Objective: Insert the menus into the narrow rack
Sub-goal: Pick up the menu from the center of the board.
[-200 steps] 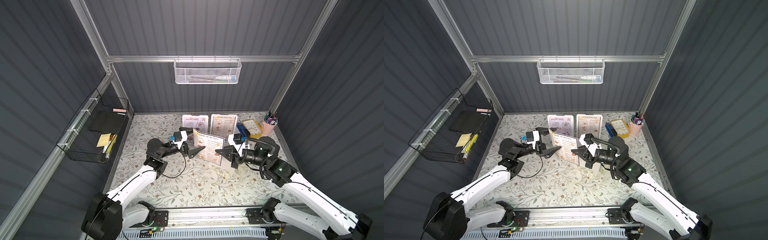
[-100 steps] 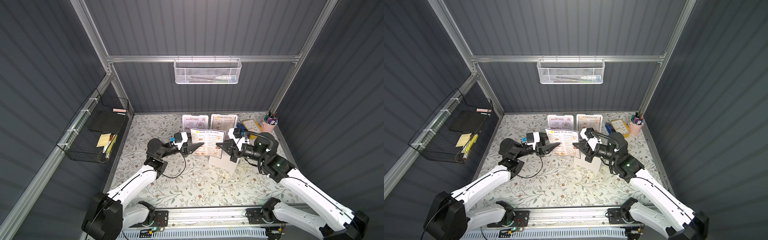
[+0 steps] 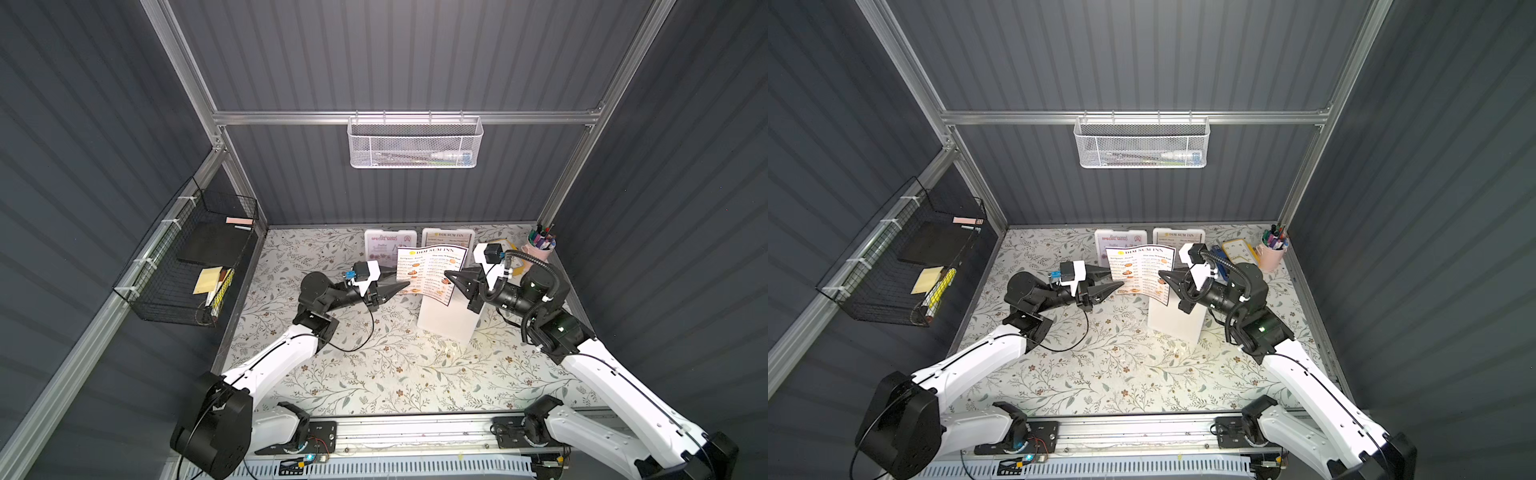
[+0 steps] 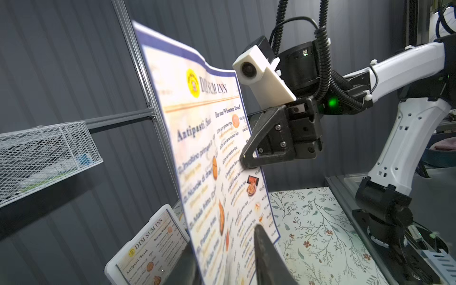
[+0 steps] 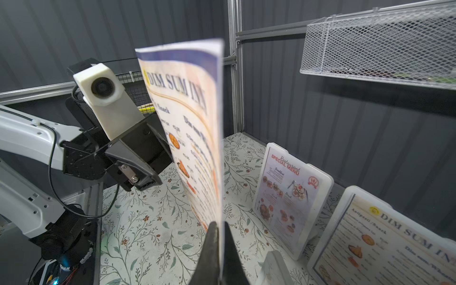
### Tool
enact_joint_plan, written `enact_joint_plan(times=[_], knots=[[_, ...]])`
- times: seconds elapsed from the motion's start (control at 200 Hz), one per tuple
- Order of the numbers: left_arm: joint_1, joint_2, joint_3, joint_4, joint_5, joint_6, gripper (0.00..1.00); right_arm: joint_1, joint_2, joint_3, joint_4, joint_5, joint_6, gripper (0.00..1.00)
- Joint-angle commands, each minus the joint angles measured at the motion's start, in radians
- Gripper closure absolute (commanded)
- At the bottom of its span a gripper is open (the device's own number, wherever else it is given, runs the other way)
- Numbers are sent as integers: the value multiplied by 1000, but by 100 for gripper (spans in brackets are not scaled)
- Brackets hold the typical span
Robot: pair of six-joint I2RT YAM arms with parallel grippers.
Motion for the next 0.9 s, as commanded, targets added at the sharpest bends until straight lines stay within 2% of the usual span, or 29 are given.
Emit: enact_joint_plan(times=[0.0, 0.125, 0.225, 0.31, 0.38, 0.43, 0.47, 0.54, 0.62, 0.71, 0.84, 0.895], knots=[[-6, 36, 54, 16, 35, -5, 65, -21, -16, -26, 89, -58, 69, 100], [-6, 84, 90, 17, 64, -5, 72, -41, -5, -26, 106, -64, 97, 100], [-7, 105, 110, 17, 67, -4, 84, -62, -1, -36, 128, -71, 117, 100], [-8, 122, 127, 13, 65, -1, 100, -86, -5, -53, 157, -82, 140, 100], [-7, 140, 149, -9, 67, 11, 100, -105, -4, -60, 177, -107, 157, 100], [-8, 154, 171, -38, 64, 29, 100, -115, -2, -60, 180, -115, 167, 93], [-8, 166, 187, -60, 66, 45, 100, -122, -3, -60, 181, -117, 174, 84], [-8, 186, 211, -95, 82, 75, 100, -141, -7, -61, 190, -110, 195, 56], [-8, 204, 238, -147, 81, 106, 100, -165, -10, -60, 205, -129, 213, 49], [-8, 229, 270, -198, 93, 137, 100, -186, -11, -61, 232, -155, 235, 51], [-8, 252, 302, -227, 112, 150, 100, -206, 13, -57, 254, -183, 250, 78], [-8, 259, 313, -242, 114, 155, 100, -219, 24, -62, 275, -191, 262, 85]])
